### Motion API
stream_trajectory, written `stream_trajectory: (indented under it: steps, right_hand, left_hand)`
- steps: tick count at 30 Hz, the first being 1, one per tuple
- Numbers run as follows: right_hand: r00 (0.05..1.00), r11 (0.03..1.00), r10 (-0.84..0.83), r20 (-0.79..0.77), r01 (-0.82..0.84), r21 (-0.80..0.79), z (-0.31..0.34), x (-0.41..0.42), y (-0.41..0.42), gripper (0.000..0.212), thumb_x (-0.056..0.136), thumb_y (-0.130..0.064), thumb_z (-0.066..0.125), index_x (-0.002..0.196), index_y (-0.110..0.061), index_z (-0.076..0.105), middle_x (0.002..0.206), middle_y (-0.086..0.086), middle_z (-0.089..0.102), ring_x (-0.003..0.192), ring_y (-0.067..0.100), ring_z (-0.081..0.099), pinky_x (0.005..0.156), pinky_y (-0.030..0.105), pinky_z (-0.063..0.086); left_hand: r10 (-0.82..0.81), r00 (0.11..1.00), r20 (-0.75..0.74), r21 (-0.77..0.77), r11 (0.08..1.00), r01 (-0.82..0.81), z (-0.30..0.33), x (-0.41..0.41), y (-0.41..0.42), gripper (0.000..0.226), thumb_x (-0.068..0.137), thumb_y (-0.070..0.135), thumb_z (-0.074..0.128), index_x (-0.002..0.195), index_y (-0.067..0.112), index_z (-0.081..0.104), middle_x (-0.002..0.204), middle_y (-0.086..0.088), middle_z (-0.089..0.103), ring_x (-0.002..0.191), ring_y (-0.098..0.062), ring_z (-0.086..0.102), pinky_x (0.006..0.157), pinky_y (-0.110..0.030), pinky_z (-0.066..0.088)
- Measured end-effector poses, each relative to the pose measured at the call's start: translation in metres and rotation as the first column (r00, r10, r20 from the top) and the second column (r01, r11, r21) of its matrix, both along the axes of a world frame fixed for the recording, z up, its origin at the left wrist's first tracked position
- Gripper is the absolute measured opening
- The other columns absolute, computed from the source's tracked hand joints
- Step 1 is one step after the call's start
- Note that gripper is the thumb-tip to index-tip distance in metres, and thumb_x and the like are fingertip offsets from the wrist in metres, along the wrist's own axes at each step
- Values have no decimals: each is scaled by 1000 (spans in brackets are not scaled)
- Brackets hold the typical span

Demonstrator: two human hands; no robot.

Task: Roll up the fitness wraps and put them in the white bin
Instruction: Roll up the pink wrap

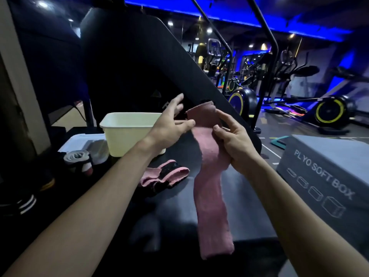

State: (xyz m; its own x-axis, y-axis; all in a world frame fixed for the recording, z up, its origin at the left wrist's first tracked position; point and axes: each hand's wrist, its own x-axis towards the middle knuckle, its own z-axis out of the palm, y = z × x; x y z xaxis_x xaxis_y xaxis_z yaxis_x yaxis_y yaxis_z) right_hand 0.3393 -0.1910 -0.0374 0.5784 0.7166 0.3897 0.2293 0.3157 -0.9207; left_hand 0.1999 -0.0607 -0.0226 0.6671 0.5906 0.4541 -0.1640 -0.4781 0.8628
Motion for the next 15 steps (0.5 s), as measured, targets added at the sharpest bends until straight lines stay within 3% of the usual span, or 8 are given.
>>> stream_trajectory:
  steps: [1, 3, 5, 7, 11, 15]
  right_hand:
    - [999, 999, -39, -5, 39, 2, -4, 7, 4, 43, 101, 6, 51, 131, -24, 61, 83, -15, 73, 70, -5, 61, 72, 14, 51]
    - [994, 995, -103, -21, 103, -8, -17, 26, 15, 43, 101, 6, 51, 137, -17, 60, 108, -4, 74, 89, 1, 66, 87, 20, 55]
    - [988, 989, -149, -34, 147, -32, -31, 44, 28, 44, 101, 6, 50, 140, -14, 59, 125, 5, 70, 103, 8, 66, 97, 25, 53]
    - [983, 982, -181, -40, 179, -61, -46, 59, 43, 44, 102, 7, 49, 138, -15, 58, 126, 3, 69, 103, 9, 65, 91, 20, 54]
    - [974, 970, -224, -36, 220, -103, -69, 85, 73, 46, 101, 9, 46, 138, -15, 57, 117, -9, 67, 97, 1, 64, 80, 11, 51]
    - [956, 948, -291, -43, 282, -149, -88, 115, 109, 53, 101, 7, 45, 151, -12, 45, 145, 6, 58, 121, 12, 60, 103, 20, 48]
  left_hand:
    - [-1, 1000, -24, -51, 999, 0, -12, 5, 0, 74, 100, 13, 65, 160, 26, 25, 135, 1, 56, 99, -10, 67, 88, -31, 57]
    - [-75, 992, -100, -171, 984, 57, -36, 13, -2, 72, 101, 21, 63, 160, 27, 23, 118, 1, 65, 92, -18, 70, 81, -36, 59]
    - [-153, 971, -181, -221, 969, 111, -60, 18, -6, 69, 101, 24, 64, 157, 33, 25, 116, 1, 66, 84, -13, 73, 77, -34, 60]
    - [-200, 952, -233, -230, 962, 146, -82, 22, -11, 59, 100, 21, 66, 147, 36, 34, 112, -1, 65, 77, -7, 71, 75, -34, 63]
    - [-227, 933, -279, -237, 958, 163, -122, 37, -8, 43, 97, 6, 68, 124, 30, 45, 94, -3, 61, 72, -14, 65, 67, -33, 60]
    - [-94, 955, -282, -193, 980, 39, -146, 52, 4, 39, 92, -4, 65, 114, 24, 50, 92, -5, 65, 65, -16, 61, 61, -26, 54]
